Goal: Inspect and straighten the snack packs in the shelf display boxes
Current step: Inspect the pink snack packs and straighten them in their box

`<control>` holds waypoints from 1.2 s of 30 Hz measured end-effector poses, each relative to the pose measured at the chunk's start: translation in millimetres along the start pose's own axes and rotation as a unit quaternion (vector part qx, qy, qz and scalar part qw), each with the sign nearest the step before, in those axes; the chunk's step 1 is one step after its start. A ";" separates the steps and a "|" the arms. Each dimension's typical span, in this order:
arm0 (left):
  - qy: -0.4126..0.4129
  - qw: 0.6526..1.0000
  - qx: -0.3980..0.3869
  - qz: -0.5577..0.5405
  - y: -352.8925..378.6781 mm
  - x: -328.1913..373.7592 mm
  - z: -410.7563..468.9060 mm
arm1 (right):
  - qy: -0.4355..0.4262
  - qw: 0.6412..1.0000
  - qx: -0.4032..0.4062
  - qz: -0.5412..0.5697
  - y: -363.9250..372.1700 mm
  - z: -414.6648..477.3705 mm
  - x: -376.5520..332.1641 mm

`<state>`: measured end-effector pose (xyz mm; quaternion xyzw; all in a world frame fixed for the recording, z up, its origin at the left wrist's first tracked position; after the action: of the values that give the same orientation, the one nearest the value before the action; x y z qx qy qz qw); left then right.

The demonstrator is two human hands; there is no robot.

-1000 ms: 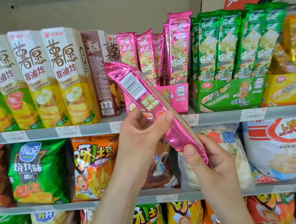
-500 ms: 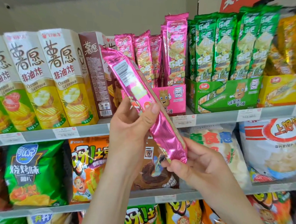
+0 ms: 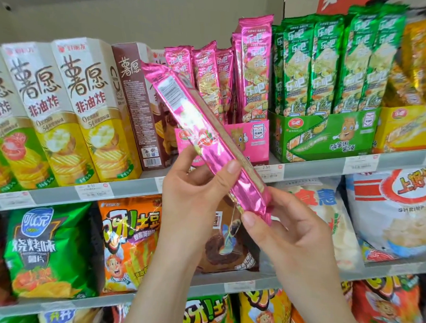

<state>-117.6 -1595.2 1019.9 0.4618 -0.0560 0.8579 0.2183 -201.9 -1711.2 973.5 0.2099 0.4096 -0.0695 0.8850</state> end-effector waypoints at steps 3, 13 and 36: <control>-0.008 0.999 0.039 -0.008 -7.5 -4.5 -0.1 | -0.078 0.992 0.050 -0.089 -0.5 -5.4 -10.4; 0.020 0.990 0.094 0.106 -15.7 0.6 -9.2 | -0.323 0.903 0.093 -0.270 16.8 -17.9 -43.2; -0.008 0.999 0.046 0.015 -11.2 -22.3 -3.9 | 0.103 0.992 -0.070 0.006 9.8 14.3 19.4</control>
<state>-105.2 -1591.2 998.3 0.4769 -0.0252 0.8592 0.1838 -176.3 -1707.5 970.2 0.1557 0.5010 -0.0136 0.8512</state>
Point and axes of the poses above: each hand's wrist, its own z-axis towards the middle knuckle, its own y-axis out of the palm, x = y × z, the point moved 10 cm from there along z, towards the middle knuckle, and after that the axes turned 10 degrees about z, right-handed, at the moved point
